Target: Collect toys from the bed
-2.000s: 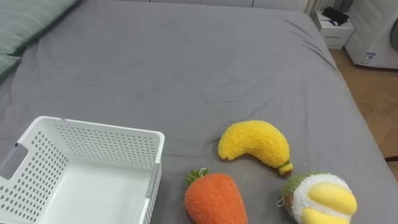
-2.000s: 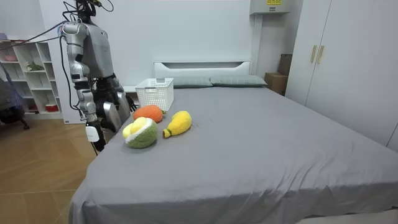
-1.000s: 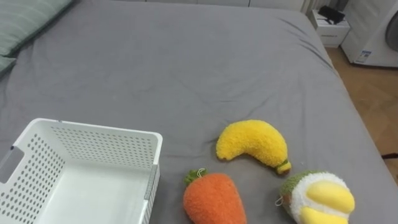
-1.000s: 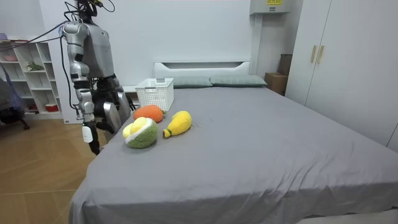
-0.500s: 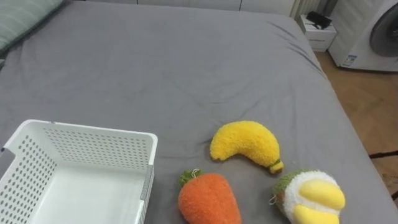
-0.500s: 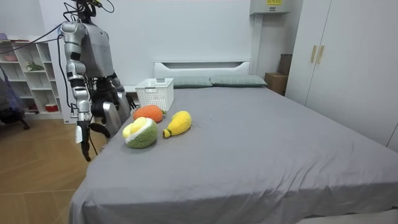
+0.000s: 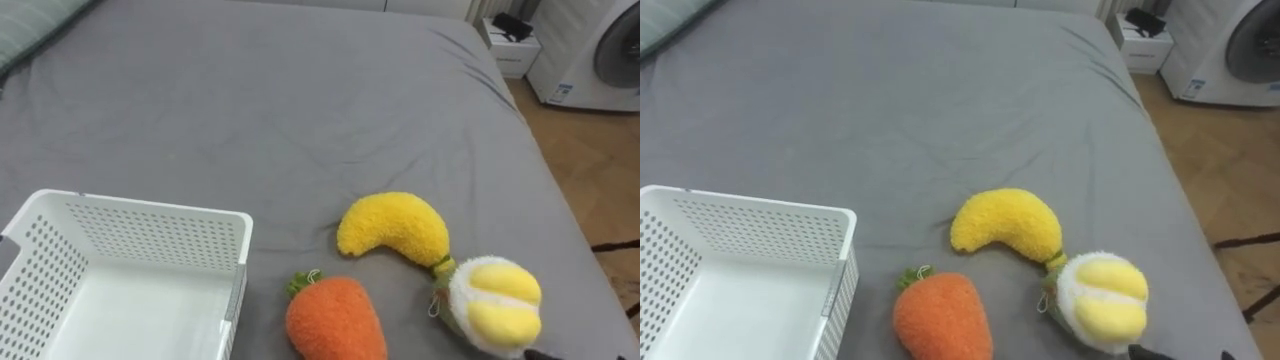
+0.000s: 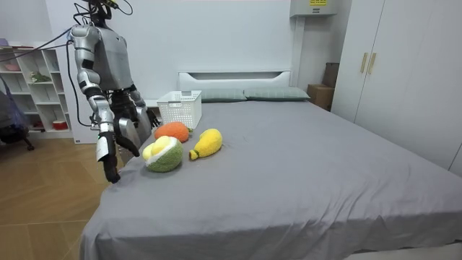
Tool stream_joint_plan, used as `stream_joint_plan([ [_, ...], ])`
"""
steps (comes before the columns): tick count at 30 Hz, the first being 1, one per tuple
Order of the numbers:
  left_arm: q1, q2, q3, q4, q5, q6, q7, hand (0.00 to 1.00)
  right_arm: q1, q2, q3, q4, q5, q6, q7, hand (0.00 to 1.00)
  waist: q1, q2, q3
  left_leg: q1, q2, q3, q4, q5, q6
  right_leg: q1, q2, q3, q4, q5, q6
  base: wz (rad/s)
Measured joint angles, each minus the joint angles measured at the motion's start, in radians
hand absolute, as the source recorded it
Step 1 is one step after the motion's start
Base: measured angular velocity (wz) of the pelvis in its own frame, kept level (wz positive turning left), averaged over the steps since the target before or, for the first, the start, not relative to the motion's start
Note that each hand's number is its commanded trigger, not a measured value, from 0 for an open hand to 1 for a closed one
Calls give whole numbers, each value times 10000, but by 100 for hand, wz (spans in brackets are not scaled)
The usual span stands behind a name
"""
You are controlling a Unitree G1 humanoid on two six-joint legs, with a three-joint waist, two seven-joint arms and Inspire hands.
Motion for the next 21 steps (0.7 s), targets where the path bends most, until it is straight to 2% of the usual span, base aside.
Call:
stream_joint_plan([
  [6,17,71,-174,-140,0,54,101,0,-105,4,956,-1461,-224,12,19,0,244,-179,36,-66,2,-39,-3,0,0,-1,-9,-52,12,2,1,1],
  [9,79,71,-186,-269,1,57,109,0,-103,2,1152,-2245,-267,-1,37,0,312,-191,35,-188,2,-82,27,9,15,-82,-13,-92,48,38,20,4],
  [12,244,69,-200,-442,2,57,193,0,-111,6,1451,-2621,-972,-10,181,0,380,-176,39,-193,0,-104,18,10,18,-66,-13,-96,41,54,25,0],
  [17,543,44,-579,-904,1,58,259,0,-110,-1,1694,-2751,-1761,-9,419,0,495,0,-38,-207,-18,-149,6,20,37,-47,-36,-163,43,66,36,2],
  [21,532,-82,-593,-904,6,63,238,0,-111,-2,1704,-2779,-1907,-8,648,0,507,136,-27,-211,-32,-240,23,29,48,12,-60,-278,42,67,38,9],
])
